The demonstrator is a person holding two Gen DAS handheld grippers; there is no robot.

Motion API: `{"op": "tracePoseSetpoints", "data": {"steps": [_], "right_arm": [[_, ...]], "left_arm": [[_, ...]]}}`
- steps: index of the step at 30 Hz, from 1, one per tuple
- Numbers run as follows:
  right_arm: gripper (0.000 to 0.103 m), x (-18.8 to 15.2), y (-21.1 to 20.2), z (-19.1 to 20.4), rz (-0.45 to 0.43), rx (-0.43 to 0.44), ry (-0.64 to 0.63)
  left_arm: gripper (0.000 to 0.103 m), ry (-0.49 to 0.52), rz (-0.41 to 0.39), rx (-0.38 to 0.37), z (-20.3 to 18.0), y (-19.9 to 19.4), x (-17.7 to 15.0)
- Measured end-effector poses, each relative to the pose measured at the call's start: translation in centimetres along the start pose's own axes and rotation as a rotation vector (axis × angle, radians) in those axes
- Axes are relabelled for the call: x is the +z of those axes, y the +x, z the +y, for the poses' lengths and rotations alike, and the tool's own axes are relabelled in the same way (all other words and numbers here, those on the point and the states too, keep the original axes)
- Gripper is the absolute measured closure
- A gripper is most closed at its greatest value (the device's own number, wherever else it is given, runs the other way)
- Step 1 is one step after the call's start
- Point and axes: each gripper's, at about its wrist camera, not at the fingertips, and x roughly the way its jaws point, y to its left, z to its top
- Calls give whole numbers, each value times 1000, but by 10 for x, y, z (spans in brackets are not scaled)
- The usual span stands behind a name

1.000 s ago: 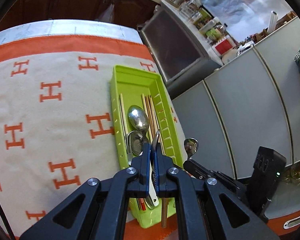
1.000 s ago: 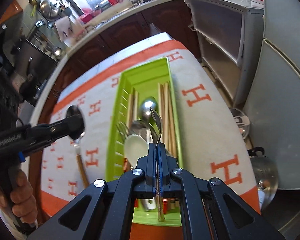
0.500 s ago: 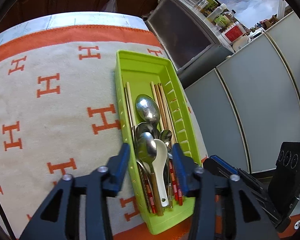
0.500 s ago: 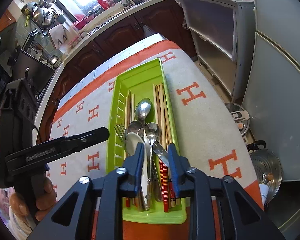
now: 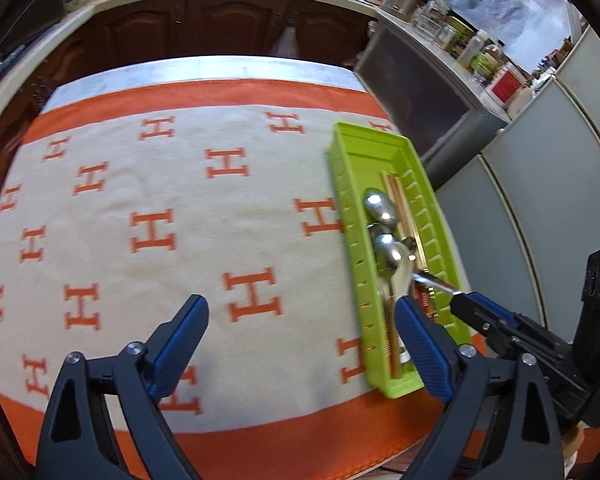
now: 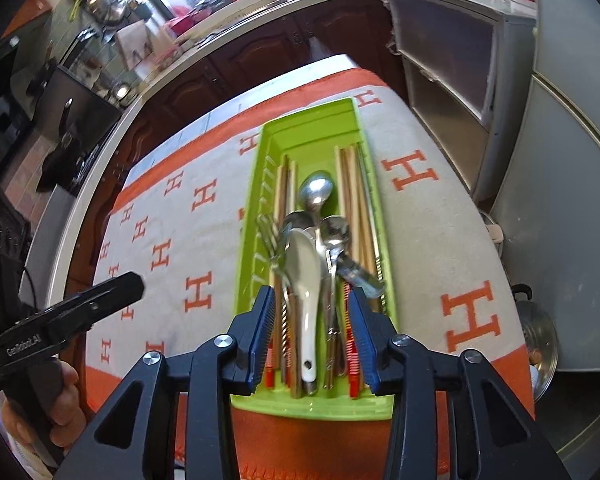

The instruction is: Organize utensils

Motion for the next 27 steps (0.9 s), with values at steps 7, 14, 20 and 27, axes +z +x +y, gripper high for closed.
{"op": "tracePoseSetpoints", "data": {"steps": [7,14,20,27], "right_arm": [[46,-9,-7,18,8,0,-53],[33,-19,-31,34,-31,-14,-104],[27,-26,-61,55,-82,-26,-161],[17,-25,-100,80,-143,-19,-194]], "left_arm": [[1,-58,-23,73,23,-22,-23],[1,-68,-83,166,26,-49,-35],[1,-44,-153,199,20,-77,-41],[1,-48,-228,275,14,-105,-43]]}}
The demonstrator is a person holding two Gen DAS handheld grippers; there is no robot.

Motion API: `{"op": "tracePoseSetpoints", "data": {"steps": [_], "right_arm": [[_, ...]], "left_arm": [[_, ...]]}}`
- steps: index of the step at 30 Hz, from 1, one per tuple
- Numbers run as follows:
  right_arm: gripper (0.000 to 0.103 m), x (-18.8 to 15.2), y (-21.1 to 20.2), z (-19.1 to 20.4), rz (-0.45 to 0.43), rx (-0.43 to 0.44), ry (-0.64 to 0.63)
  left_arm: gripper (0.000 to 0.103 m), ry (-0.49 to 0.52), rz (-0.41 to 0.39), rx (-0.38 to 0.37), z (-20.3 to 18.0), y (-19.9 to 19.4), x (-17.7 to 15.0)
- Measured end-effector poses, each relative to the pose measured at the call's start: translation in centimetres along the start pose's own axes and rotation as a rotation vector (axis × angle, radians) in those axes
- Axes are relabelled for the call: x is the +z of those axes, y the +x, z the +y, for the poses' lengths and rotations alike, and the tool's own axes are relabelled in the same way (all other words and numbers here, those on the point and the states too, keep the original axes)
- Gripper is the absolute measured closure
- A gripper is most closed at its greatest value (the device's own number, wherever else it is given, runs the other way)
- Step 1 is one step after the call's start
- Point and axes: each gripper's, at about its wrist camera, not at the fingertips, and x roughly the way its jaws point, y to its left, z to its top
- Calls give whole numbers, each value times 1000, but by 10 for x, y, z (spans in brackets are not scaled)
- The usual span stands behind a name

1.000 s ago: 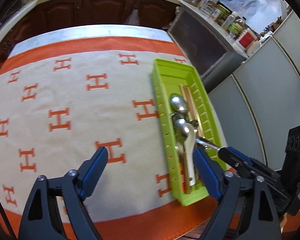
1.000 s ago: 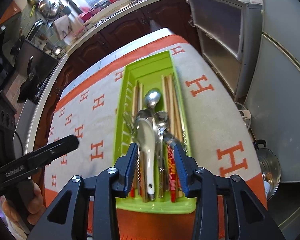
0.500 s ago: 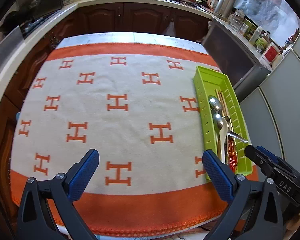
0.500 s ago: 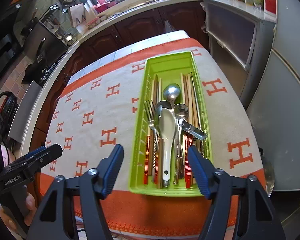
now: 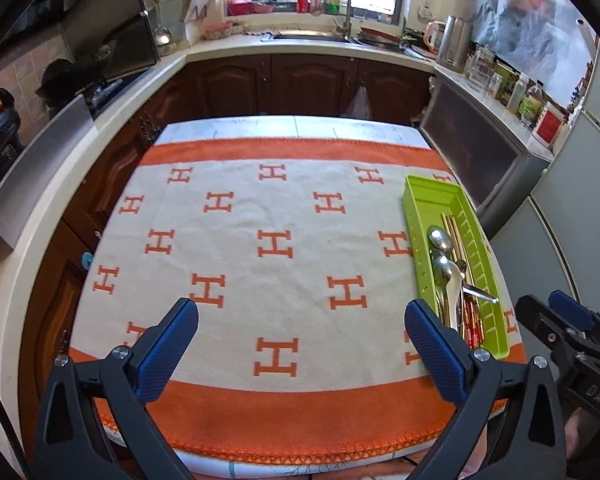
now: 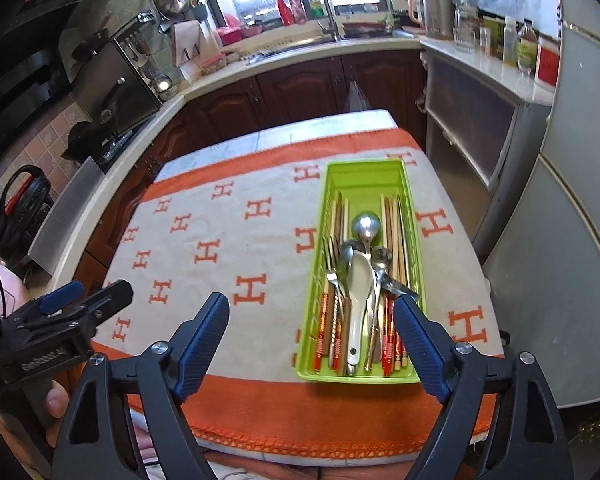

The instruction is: Organize utensils

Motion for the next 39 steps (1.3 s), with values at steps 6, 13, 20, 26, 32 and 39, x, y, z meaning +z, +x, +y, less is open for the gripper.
{"op": "tracePoseSetpoints", "data": {"steps": [6,13,20,26,32,39], "right_arm": [[11,13,-40,26,-81,-7,-47],[10,24,-68,56,-146,-7,-77],[8,26,-80,72,-193,-41,-108],[8,30,-67,75,-162,-32,-115],[8,33,-45,77,-133,-21,-134],[8,40,-26,76,-124,-14,-133]], "left_arm": [[1,15,-99,78,1,-29,5],[1,15,-157,110,5,-52,11],[1,10,-176,110,8,-56,10],[1,2,-182,113,12,-54,13],[1,-7,-183,120,14,-51,15],[1,-13,-168,123,15,-46,19]]}}
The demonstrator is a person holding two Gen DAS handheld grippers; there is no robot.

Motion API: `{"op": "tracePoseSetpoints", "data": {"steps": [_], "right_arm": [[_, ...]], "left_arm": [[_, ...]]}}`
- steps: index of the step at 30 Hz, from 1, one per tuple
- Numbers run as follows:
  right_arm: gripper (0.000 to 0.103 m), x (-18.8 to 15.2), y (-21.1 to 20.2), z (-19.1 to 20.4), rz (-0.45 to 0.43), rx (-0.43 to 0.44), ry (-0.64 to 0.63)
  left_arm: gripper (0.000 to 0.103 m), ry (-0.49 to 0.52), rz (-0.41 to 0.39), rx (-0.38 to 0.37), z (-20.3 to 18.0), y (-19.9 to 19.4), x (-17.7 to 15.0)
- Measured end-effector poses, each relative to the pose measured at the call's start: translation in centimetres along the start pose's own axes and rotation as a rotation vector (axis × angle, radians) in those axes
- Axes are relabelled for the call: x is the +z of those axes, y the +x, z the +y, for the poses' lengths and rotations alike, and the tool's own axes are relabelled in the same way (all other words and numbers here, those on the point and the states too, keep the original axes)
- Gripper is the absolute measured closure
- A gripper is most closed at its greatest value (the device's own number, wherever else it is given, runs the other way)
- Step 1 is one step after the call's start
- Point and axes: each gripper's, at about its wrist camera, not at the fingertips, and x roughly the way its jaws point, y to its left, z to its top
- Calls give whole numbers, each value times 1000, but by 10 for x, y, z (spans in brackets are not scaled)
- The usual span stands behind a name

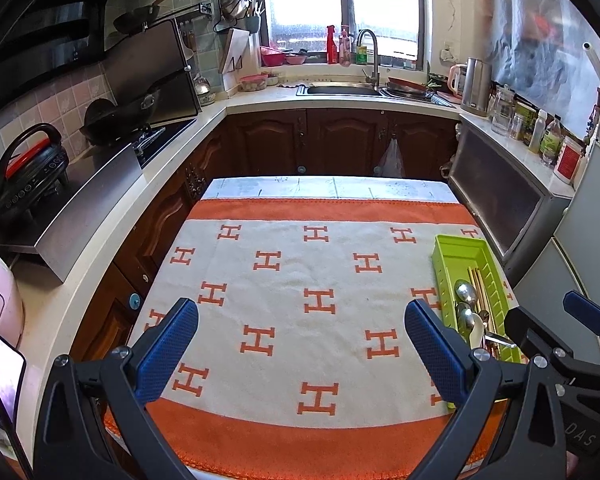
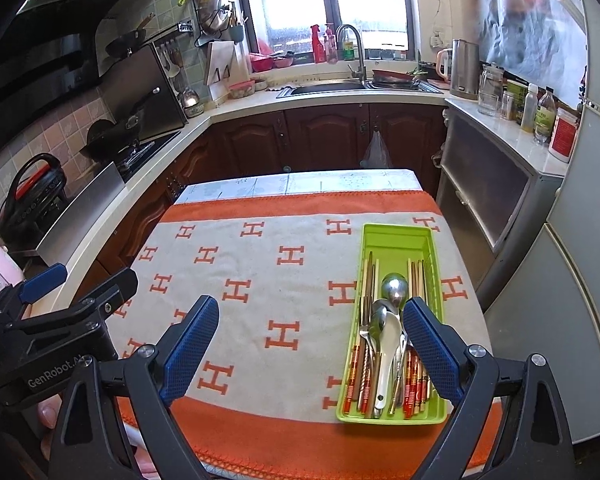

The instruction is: Organize utensils

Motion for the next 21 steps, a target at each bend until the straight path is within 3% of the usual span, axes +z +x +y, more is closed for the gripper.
{"op": "tracePoseSetpoints", "data": {"steps": [21], "right_arm": [[8,-2,19,-9,24,10,30]], "left_arm": [[1,22,42,9,-10,17,0]]}}
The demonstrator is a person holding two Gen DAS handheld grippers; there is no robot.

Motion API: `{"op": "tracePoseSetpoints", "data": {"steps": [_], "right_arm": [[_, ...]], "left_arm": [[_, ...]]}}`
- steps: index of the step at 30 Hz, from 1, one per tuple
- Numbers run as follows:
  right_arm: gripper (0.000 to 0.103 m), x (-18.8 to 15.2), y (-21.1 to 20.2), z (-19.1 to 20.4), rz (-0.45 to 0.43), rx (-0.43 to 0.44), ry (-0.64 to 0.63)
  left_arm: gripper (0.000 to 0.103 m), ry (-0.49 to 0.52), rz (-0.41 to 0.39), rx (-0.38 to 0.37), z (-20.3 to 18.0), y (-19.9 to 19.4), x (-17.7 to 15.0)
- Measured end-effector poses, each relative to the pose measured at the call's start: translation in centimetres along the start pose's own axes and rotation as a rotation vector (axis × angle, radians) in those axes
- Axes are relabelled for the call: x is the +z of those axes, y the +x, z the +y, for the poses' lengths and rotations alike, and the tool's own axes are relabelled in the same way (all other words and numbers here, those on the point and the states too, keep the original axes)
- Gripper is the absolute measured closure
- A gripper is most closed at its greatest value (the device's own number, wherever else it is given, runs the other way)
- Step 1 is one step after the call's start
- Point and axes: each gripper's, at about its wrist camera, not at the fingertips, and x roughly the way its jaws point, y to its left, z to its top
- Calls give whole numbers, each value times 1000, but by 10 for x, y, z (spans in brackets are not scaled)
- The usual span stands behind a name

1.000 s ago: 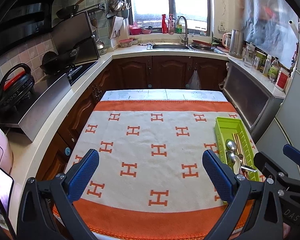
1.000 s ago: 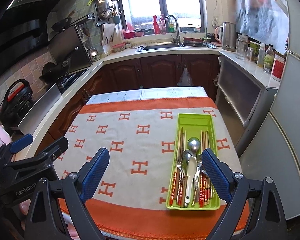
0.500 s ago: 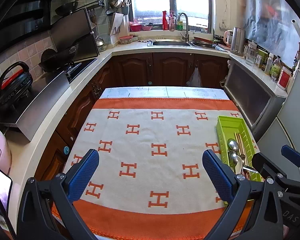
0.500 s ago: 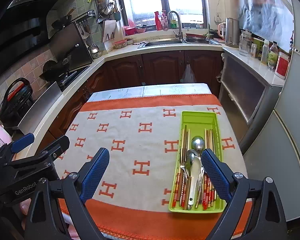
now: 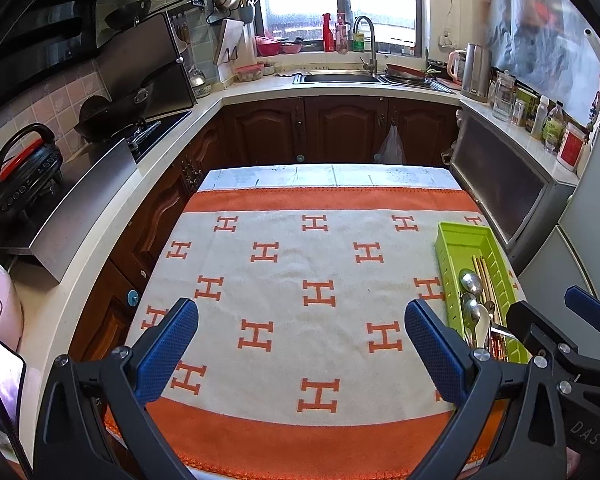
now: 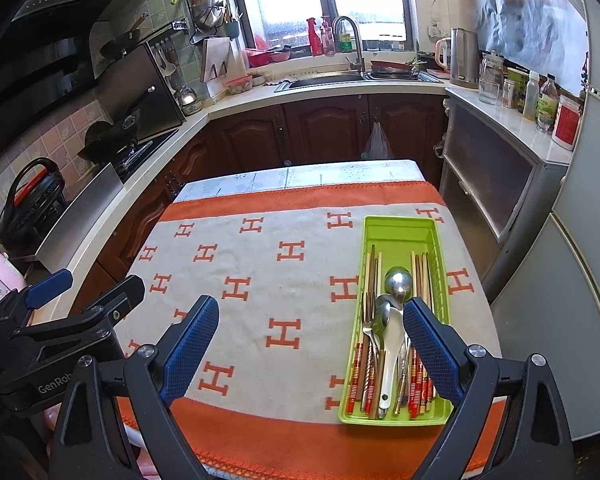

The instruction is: Organize utensils

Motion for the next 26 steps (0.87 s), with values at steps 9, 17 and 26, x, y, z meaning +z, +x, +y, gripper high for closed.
{"op": "tracePoseSetpoints", "data": {"steps": [9,17,26], "right_arm": [[8,-4,7,3,11,6,1],[8,-6,12,5,18,11,2],[8,-7,15,5,25,13,7]], "left_arm": [[1,0,11,2,1,2,-1],[1,6,19,7,1,4,-3],[1,11,36,5,1,7,-5]]}}
